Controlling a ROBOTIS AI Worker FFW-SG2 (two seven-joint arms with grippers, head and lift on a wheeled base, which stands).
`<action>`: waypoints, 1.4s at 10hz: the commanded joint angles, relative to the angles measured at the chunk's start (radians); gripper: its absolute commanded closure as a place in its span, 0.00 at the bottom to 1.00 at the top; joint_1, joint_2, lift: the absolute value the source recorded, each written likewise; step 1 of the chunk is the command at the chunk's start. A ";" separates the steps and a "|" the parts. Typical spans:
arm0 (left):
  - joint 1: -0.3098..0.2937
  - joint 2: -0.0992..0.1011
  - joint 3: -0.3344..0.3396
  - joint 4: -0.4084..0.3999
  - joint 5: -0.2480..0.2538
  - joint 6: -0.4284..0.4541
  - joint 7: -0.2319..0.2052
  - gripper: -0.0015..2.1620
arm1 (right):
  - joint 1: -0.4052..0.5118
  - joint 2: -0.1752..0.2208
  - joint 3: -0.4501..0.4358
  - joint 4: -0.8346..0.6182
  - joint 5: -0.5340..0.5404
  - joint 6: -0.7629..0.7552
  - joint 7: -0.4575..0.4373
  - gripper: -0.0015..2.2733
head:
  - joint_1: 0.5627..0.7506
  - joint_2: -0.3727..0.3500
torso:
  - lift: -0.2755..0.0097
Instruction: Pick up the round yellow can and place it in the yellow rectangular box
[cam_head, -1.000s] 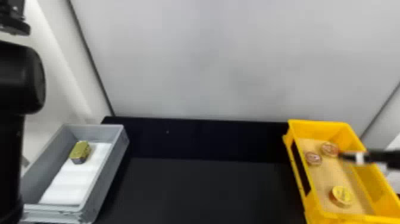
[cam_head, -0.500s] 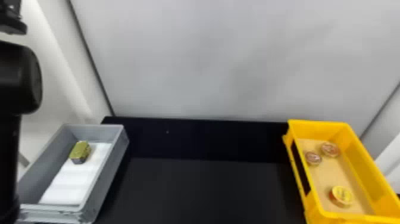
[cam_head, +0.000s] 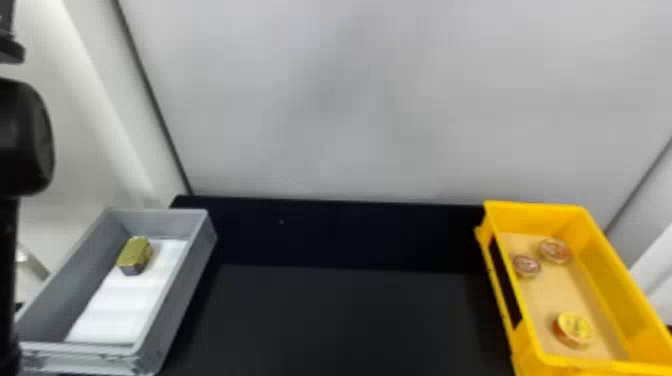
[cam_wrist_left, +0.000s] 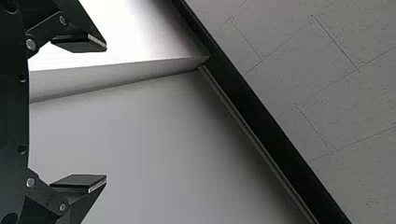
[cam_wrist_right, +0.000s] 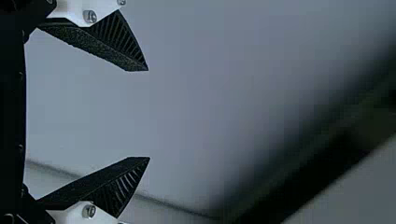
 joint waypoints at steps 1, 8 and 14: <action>0.020 -0.004 0.055 0.000 0.001 -0.034 0.006 0.12 | -0.065 0.021 0.099 0.042 -0.096 -0.270 -0.109 0.05 | 0.53 0.59 | 0.93; 0.062 0.043 0.106 -0.017 -0.007 -0.052 0.021 0.12 | -0.091 -0.003 0.155 0.020 -0.107 -0.399 -0.173 0.05 | 0.53 0.59 | 0.93; 0.069 0.048 0.113 -0.021 -0.007 -0.046 0.023 0.12 | -0.095 -0.005 0.168 0.028 -0.105 -0.397 -0.171 0.05 | 0.53 0.59 | 0.93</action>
